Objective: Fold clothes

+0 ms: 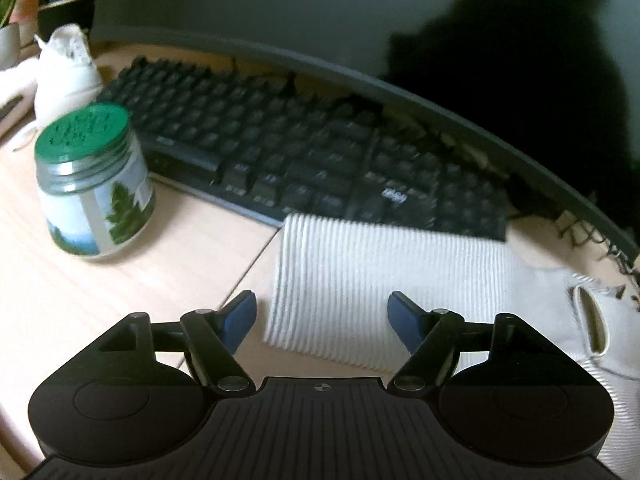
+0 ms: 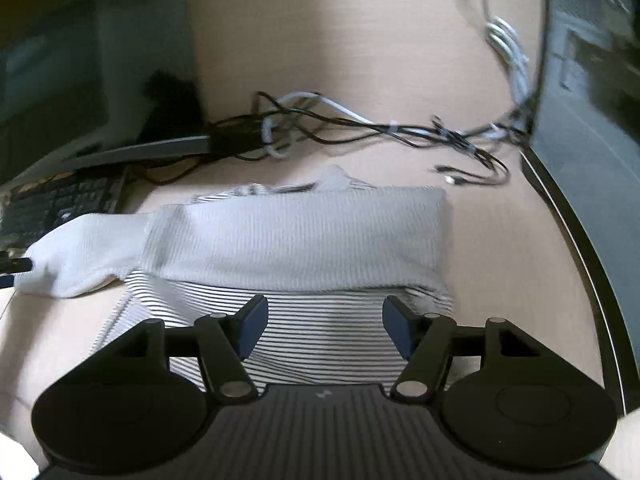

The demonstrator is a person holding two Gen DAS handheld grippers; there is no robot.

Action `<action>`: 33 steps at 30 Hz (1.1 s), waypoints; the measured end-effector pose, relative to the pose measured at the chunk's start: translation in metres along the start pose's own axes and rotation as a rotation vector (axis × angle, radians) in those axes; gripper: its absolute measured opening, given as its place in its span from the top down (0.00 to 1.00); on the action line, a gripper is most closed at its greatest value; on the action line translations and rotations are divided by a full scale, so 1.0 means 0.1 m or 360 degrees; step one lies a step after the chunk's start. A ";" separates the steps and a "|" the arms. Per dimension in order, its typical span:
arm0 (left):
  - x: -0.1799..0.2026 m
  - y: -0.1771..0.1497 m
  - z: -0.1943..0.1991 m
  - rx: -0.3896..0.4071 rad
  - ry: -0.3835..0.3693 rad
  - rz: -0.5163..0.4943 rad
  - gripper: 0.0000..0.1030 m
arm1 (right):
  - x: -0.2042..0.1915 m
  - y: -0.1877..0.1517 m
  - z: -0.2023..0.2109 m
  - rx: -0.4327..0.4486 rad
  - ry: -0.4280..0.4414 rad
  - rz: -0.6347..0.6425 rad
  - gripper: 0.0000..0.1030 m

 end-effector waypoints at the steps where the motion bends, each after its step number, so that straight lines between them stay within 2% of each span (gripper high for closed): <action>1: 0.01 -0.02 -0.02 -0.0004 -0.0012 0.0000 0.25 | -0.07 0.01 0.00 0.0001 0.0019 0.0034 0.35; 2: 0.03 -0.04 -0.04 -0.0002 -0.0017 -0.0011 0.26 | -0.13 0.02 -0.01 0.0001 0.0037 0.0068 0.35; 3: 0.06 -0.04 -0.04 0.0006 -0.0021 -0.0039 0.39 | -0.21 0.04 -0.01 -0.0001 0.0062 0.0109 0.35; 4: 0.09 -0.04 -0.04 0.0008 -0.0025 -0.0066 0.66 | -0.31 0.05 -0.02 0.0006 0.0088 0.0162 0.35; 6: 0.13 -0.01 -0.02 0.0013 -0.0029 -0.0103 0.92 | -0.51 0.09 -0.02 0.0022 0.0141 0.0271 0.35; 8: 0.16 0.06 0.10 0.0049 -0.0068 -0.0127 0.95 | -0.75 0.13 -0.03 0.0051 0.0210 0.0399 0.35; 13: 0.37 0.32 0.58 0.0177 -0.0174 -0.0205 0.95 | -1.61 0.20 -0.16 0.0144 0.0458 0.0762 0.35; 16: 0.50 0.42 0.82 0.0245 -0.0226 -0.0287 0.95 | -2.14 0.19 -0.33 0.0194 0.0604 0.0906 0.35; 21: 0.49 0.47 1.03 0.0314 -0.0252 -0.0338 0.95 | -2.73 0.11 -0.47 0.0222 0.0740 0.1046 0.35; 23: 0.38 0.45 1.05 0.0295 -0.0273 -0.0265 0.95 | -2.82 0.07 -0.44 0.0216 0.0769 0.1060 0.35; 27: 0.21 0.43 1.10 0.0268 -0.0323 -0.0149 0.98 | -2.77 0.05 -0.41 0.0207 0.0713 0.1051 0.35; 33: 0.59 0.50 1.34 0.0367 -0.0475 -0.0319 0.98 | -2.75 0.07 -0.33 0.0281 0.0661 0.1001 0.35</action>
Point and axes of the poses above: each gripper's, at about its wrist camera, not at the fingertips, and z roughly against the way its jaws point, x to its right, y to its top, the point moved 7 cm from there along -z, roughly the way its jaws point, and after that the axes turned 9 degrees about y, right-handed, at the moved point
